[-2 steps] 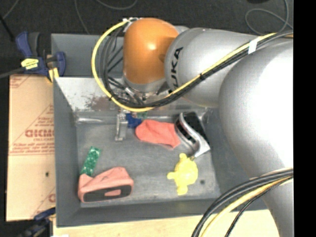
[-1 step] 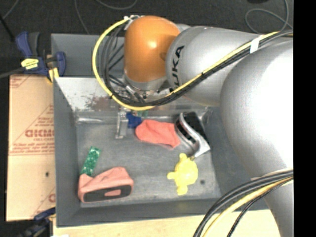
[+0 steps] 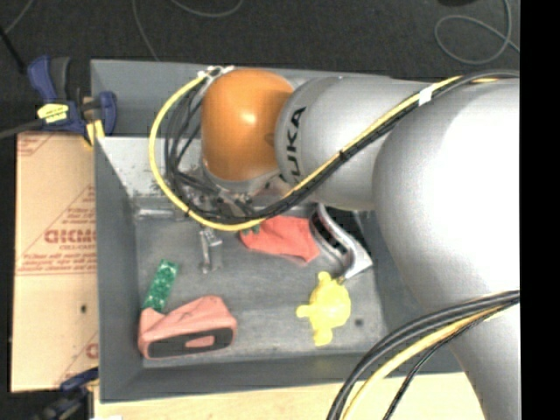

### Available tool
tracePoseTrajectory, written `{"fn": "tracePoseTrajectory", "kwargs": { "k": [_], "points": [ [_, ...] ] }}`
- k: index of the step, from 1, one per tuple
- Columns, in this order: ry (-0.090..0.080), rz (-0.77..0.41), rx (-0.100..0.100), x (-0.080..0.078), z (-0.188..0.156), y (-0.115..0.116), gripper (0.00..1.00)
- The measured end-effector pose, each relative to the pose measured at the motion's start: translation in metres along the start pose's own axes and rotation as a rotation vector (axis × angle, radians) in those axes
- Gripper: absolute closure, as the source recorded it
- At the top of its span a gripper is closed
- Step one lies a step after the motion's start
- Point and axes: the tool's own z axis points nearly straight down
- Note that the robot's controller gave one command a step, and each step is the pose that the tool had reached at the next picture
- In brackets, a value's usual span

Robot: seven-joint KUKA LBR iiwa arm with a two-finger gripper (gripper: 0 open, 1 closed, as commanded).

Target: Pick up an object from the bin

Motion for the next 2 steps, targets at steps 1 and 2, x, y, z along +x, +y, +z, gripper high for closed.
{"fn": "tracePoseTrajectory", "kwargs": {
  "k": [1, 2],
  "points": [
    [0.011, -0.169, -0.003, 0.023, 0.004, 0.013, 0.0],
    [-0.004, -0.333, 0.001, 0.008, -0.006, 0.036, 0.0]
  ]
}}
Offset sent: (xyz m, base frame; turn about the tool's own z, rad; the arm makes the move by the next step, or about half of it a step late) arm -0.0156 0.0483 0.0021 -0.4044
